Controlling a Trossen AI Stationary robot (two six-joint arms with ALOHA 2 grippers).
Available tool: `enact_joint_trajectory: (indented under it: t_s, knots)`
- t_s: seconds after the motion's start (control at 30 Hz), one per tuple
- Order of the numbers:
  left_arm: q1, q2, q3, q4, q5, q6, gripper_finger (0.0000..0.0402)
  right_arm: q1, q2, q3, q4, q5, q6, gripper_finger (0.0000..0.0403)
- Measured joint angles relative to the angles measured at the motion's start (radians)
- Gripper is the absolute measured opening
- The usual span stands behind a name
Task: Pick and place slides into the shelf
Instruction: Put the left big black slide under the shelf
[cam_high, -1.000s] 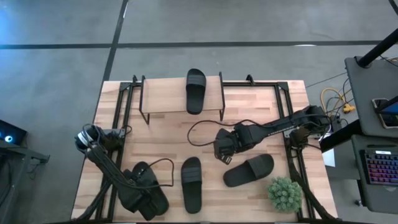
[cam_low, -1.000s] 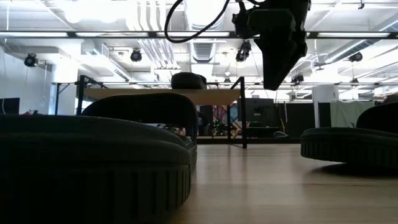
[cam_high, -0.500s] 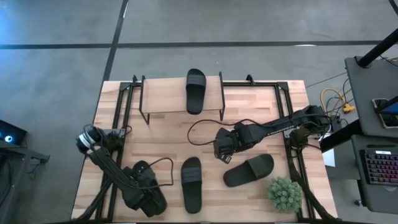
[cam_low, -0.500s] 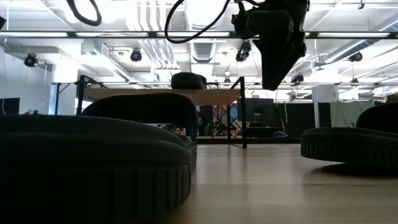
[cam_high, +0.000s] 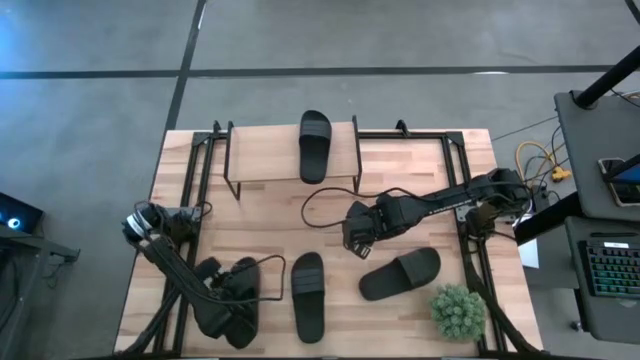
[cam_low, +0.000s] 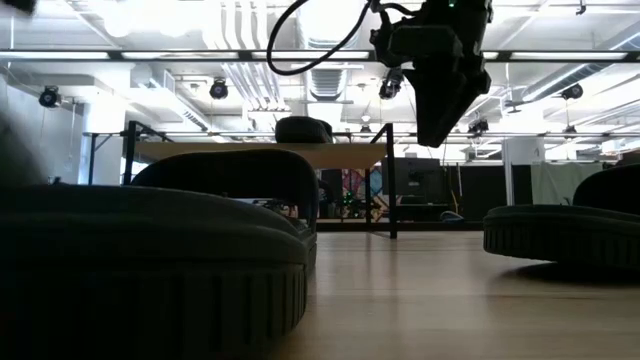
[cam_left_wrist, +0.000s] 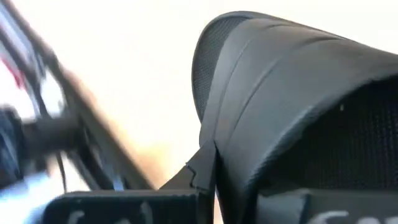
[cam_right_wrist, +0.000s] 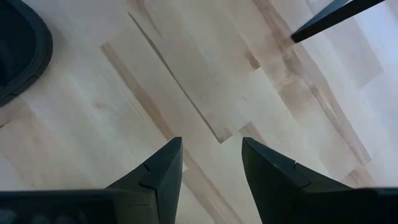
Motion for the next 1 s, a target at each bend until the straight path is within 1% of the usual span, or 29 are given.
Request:
enact_joint_trajectory:
  t_s: [0.1, 0.13, 0.17, 0.33, 0.43, 0.63, 0.7, 0.77, 0.93, 1.0]
  knots:
    - [0.003, -0.032, 0.038, 0.002, -0.177, 0.139, 0.0004, -0.001, 0.000, 0.000, 0.000, 0.028, 0.023, 0.0153]
    - [0.009, -0.040, 0.042, 0.000, -0.225, 0.173, 0.0003, -0.001, 0.000, 0.000, -0.001, 0.039, 0.036, 0.0152]
    - [0.019, -0.049, 0.041, -0.009, -0.252, 0.201, 0.0002, -0.001, 0.000, 0.000, 0.000, 0.051, 0.050, 0.0150]
    - [0.082, -0.067, -0.010, -0.080, -0.333, 0.339, 0.0002, 0.000, -0.001, 0.003, -0.001, 0.082, 0.111, 0.0144]
    - [0.134, -0.078, -0.065, -0.062, -0.383, 0.432, 0.0001, 0.000, -0.003, 0.005, -0.002, 0.097, 0.154, 0.0140]
    - [0.247, -0.136, -0.207, -0.046, -0.516, 0.461, 0.0001, 0.000, -0.017, 0.006, -0.003, 0.114, 0.254, 0.0132]
    - [0.291, -0.164, -0.254, -0.010, -0.545, 0.463, 0.0001, 0.001, -0.022, 0.006, -0.004, 0.122, 0.280, 0.0132]
    - [0.338, -0.193, -0.300, 0.059, -0.565, 0.499, 0.0001, 0.002, -0.028, 0.006, -0.003, 0.129, 0.298, 0.0132]
    - [0.440, -0.258, -0.403, 0.366, -0.569, 0.736, 0.0000, 0.002, -0.030, 0.006, -0.003, 0.129, 0.318, 0.0129]
    - [0.481, -0.260, -0.429, 0.414, -0.593, 0.777, 0.0000, 0.002, -0.030, 0.006, -0.003, 0.129, 0.319, 0.0128]
